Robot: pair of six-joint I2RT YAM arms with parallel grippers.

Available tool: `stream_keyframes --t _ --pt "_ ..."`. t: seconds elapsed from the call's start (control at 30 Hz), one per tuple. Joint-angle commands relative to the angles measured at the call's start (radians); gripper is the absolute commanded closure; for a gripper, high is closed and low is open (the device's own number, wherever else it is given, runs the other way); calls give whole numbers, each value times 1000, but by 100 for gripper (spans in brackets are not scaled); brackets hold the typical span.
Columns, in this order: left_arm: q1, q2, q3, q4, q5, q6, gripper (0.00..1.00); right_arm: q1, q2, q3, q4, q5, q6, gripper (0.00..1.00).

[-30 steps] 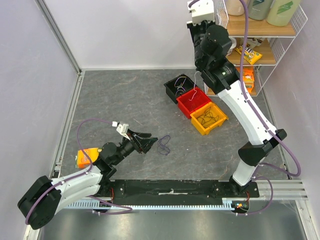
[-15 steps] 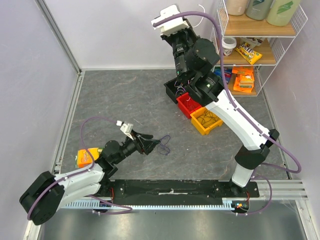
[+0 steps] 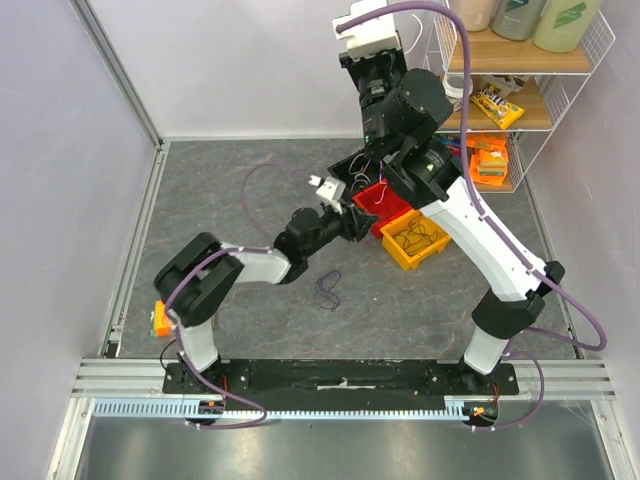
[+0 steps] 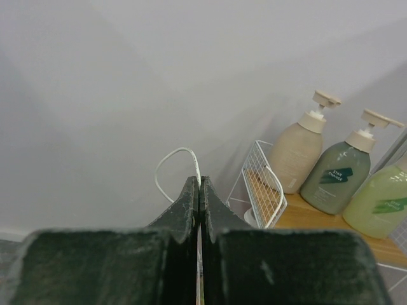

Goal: Untangle the cables

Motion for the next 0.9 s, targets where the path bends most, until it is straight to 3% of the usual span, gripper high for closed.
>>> stream_keyframes --t 0.0,0.2,0.3,0.6,0.8,0.87 --pt "-12 117 208 -45 -86 117 44 -38 -43 4 -43 3 90 100" --pt "-30 260 305 -26 -100 97 40 -92 -66 -14 -79 -51 167 100" --pt "-47 308 328 -15 -118 105 44 -105 -70 -14 -76 -60 177 100" --pt "-61 346 335 0 -174 108 43 -125 -75 6 -85 -83 182 100" --pt "-59 340 351 -53 -230 82 67 -127 -76 20 -83 -86 182 100" --pt "-59 336 349 -79 -214 64 79 -128 -70 38 -80 -77 177 100"
